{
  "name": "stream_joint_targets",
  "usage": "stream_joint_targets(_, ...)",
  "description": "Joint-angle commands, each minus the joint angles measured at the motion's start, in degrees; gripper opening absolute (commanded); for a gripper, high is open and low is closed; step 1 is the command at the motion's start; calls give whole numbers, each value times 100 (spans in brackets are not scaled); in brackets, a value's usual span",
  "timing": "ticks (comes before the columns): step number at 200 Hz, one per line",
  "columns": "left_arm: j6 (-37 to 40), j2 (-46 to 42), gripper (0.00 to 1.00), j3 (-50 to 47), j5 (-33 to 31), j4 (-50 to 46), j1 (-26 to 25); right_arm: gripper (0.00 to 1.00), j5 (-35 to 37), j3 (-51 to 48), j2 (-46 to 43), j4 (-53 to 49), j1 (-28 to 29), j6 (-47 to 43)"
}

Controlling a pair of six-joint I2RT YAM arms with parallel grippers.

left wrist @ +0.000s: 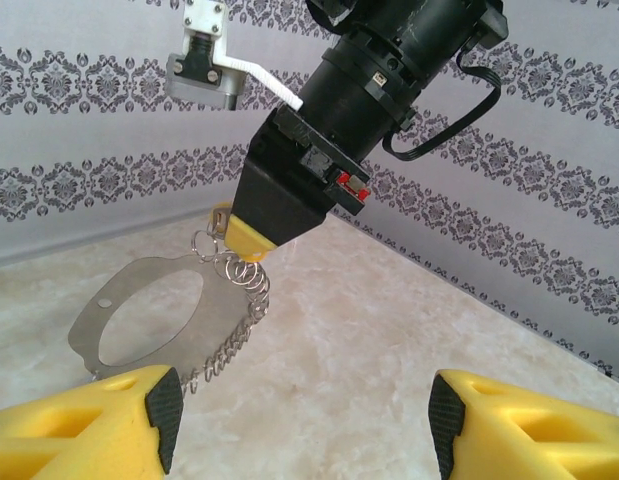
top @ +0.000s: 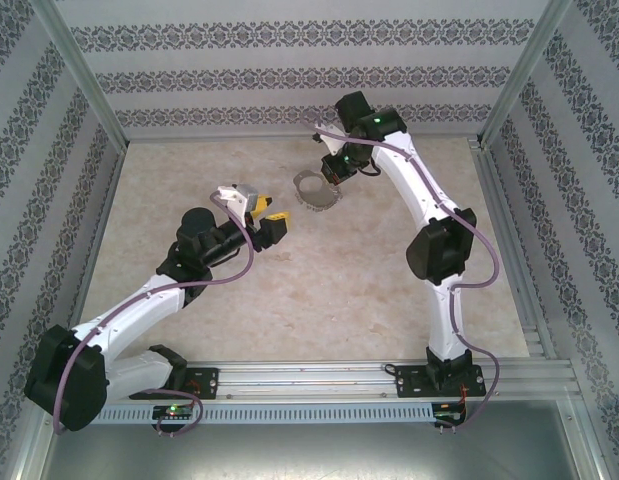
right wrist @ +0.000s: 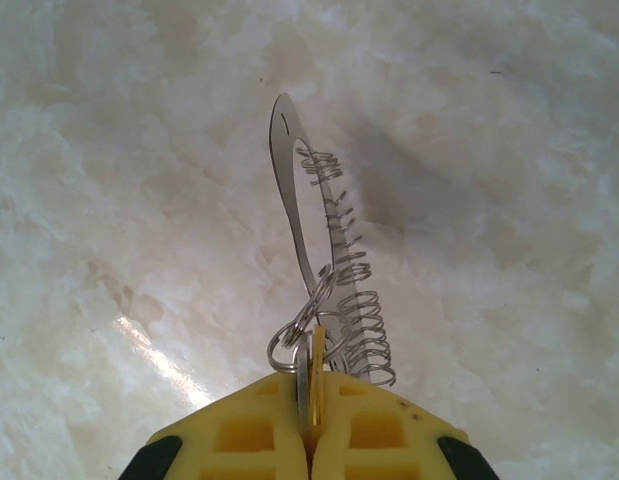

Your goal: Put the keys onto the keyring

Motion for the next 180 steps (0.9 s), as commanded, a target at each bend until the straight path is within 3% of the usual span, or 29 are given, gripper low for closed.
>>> stream_joint_targets(1, 54, -92, 67, -74, -116, 14, 74, 0, -14, 51, 48, -29, 5, 56)
stream_joint_targets(104, -198, 24, 69, -23, -96, 13, 77, 0, -49, -2493, -917, 1125, 502, 567)
stream_joint_targets(180, -391, 39, 71, 25, -147, -25, 73, 0, -764, -4280, -1115, 2389, 904, 1934)
